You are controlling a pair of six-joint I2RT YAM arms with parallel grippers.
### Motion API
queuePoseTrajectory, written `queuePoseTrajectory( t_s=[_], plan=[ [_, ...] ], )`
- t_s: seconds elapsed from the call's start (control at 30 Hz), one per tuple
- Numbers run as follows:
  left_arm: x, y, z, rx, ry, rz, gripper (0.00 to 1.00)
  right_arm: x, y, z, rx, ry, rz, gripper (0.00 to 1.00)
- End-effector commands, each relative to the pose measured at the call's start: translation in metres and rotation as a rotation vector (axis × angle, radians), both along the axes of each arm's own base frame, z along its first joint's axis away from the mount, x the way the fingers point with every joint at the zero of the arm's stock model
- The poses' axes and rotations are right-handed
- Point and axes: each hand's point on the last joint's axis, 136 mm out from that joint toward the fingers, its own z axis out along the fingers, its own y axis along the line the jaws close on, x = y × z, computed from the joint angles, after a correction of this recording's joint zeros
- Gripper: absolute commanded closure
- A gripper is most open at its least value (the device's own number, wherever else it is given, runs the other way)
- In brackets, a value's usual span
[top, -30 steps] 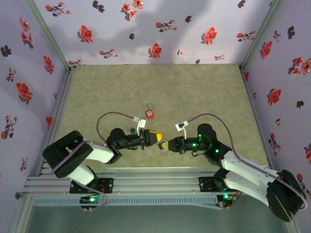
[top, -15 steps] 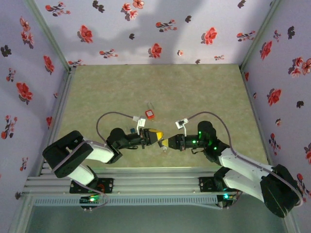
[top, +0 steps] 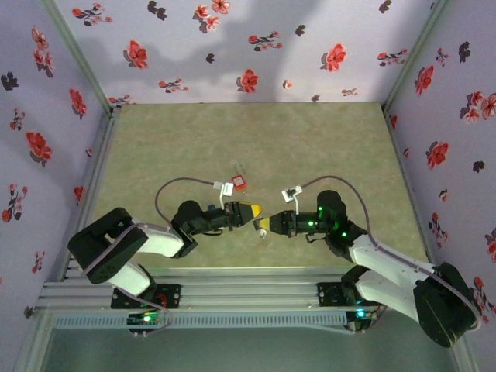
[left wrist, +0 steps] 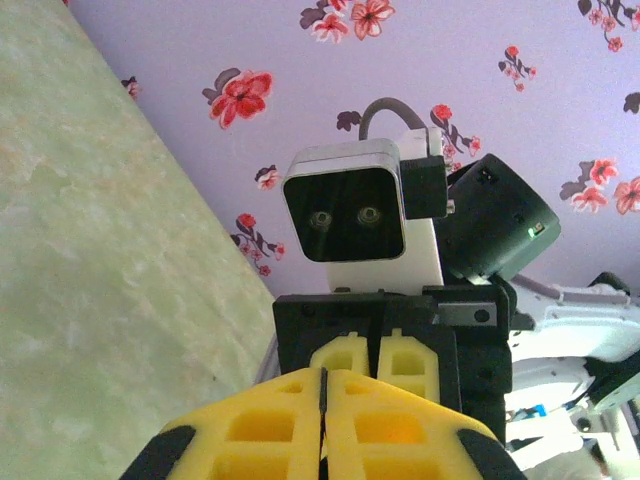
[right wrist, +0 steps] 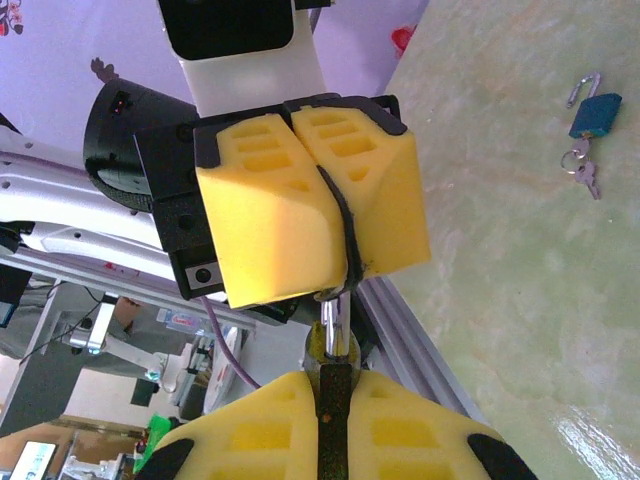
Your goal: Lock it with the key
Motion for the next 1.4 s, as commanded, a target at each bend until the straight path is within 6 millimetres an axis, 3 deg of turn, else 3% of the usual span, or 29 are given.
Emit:
queuePoseTrajectory(
  t_s=[0.0,0.13,0.27,0.6,0.87,1.1,1.3,1.37],
  plan=[
    [-0.032,-0.021,-0.011,0.063,0.106,-0.190,1.00,0.008,0.008,0.085,0.192,-0.311,-0.010,1.00],
    [-0.036,-0.020,-0.005,0.051,0.108,-0.210,1.00,0.007,0.007,0.084,0.185,-0.320,-0.012,1.00],
    [-0.040,-0.018,-0.015,0.074,0.101,-0.217,1.00,0.007,0.004,0.085,0.188,-0.334,-0.034,1.00],
    [-0.046,-0.030,-0.014,0.078,0.109,-0.290,1.00,0.009,0.000,0.083,0.152,-0.345,-0.062,1.00],
    [-0.057,-0.020,-0.017,0.086,0.102,-0.310,1.00,0.013,-0.001,0.081,0.145,-0.338,-0.084,1.00],
    [-0.062,-0.015,-0.021,0.094,0.103,-0.319,0.88,0.013,-0.002,0.083,0.153,-0.336,-0.085,1.00],
    [-0.061,-0.013,-0.021,0.095,0.102,-0.315,0.88,0.012,-0.002,0.084,0.157,-0.333,-0.078,1.00],
    [-0.060,-0.012,-0.023,0.098,0.106,-0.313,0.93,0.011,-0.002,0.084,0.157,-0.332,-0.078,1.00]
  ],
)
